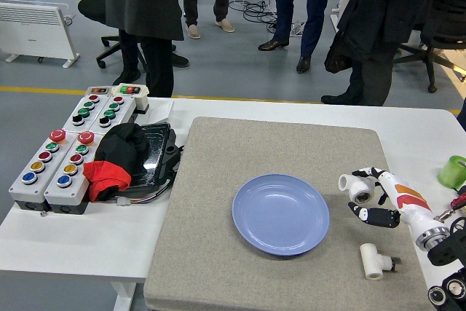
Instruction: Pick pipe place plate twice
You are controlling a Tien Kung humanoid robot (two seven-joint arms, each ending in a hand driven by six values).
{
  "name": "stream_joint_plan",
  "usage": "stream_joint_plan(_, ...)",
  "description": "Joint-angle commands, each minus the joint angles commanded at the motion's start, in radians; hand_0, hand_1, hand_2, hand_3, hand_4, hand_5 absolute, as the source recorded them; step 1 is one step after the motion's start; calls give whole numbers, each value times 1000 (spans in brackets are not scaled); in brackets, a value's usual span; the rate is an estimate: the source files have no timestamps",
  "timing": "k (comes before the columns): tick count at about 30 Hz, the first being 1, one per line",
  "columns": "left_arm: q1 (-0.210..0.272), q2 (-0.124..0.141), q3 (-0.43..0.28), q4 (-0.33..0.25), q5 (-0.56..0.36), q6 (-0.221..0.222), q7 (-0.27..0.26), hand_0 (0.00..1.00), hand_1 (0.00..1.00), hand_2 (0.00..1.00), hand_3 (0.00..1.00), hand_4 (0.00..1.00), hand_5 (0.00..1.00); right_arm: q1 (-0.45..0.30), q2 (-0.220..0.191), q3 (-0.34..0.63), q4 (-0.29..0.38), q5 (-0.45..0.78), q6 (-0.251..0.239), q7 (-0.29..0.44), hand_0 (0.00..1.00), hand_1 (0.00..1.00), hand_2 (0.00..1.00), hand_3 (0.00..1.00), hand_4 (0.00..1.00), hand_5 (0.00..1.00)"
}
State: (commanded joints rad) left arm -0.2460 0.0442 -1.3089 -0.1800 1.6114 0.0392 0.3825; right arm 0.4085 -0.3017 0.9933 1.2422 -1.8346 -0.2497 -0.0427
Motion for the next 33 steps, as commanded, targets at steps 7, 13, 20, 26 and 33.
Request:
stream_joint_plan(7,-1,0,1,0,-1,0,0,722,747,700,648,403,998,55,8,-93,91,13,0,1,336,466,538,685,627,269)
stream_joint_plan(13,-2,0,3,0,-5,0,1,722,747,700,647,404,998,151,49,-232,80,40,16,-1,337,470,541,683,610,265)
stream_joint_plan(20,0,0,5,0,-11,0,1,722,747,700,647,405,998,242,103,-357,0,68,31,-3,351,478,542,684,601,264)
stream_joint_plan(26,2,0,7,0,-14,-1,2,723,747,699,648,406,998,301,140,-425,-79,71,46,-17,429,541,564,693,598,263)
stream_joint_plan(33,5,0,6,-1,-11,-2,3,722,748,700,648,406,998,333,169,-457,-140,69,75,-38,654,689,719,762,622,296)
